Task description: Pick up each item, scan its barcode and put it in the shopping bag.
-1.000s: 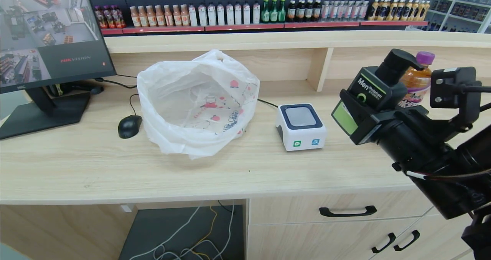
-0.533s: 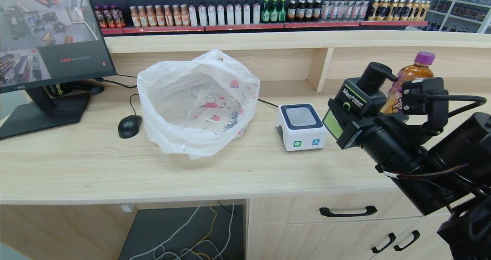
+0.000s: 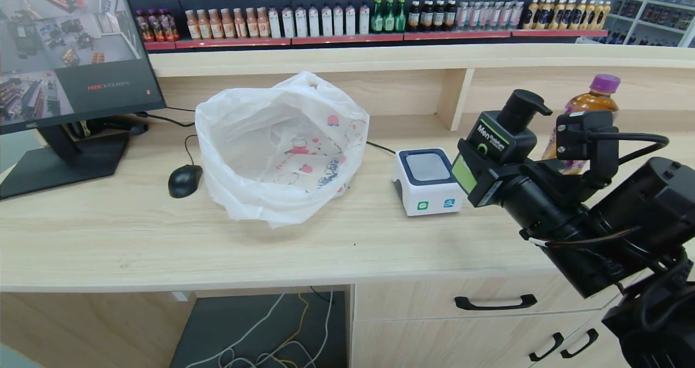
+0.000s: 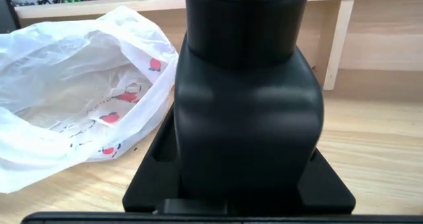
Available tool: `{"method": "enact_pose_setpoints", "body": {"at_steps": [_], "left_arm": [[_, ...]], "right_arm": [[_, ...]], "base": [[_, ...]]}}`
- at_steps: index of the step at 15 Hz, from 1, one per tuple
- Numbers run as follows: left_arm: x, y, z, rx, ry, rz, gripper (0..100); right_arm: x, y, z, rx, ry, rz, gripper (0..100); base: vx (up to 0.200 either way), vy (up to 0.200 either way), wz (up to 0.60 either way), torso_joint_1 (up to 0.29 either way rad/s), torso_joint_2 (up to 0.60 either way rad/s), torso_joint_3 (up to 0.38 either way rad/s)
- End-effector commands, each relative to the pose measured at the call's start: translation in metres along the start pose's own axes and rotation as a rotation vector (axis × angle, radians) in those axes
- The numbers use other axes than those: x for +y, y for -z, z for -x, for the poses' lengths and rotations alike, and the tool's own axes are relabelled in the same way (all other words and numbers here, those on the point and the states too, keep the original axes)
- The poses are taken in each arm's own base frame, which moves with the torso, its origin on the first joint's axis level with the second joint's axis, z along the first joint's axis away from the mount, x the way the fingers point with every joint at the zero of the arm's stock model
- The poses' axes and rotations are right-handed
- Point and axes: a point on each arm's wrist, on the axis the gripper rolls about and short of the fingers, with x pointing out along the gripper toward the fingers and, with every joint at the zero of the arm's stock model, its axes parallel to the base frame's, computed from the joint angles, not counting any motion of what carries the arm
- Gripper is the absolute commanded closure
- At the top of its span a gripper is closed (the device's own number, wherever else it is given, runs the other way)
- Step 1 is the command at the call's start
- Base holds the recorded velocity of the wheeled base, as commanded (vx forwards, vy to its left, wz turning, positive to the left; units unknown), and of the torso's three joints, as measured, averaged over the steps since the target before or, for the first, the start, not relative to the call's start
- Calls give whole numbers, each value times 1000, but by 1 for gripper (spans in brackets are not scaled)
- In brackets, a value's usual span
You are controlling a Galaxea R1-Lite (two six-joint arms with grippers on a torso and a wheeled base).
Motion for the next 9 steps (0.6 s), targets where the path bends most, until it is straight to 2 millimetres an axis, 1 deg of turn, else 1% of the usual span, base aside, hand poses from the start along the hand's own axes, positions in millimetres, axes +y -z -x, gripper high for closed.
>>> {"method": "enact_pose_setpoints", "body": {"at_steps": [1,9], "left_arm": [[0,0,0,0,1,0,0],[0,0,0,0,0,0,0]], "right_arm": [[0,1,0,5,-2,1,100],[0,1,2,6,-2,-5,100]], "base": [[0,200,0,2,2,2],[0,200,0,5,2,2]]}}
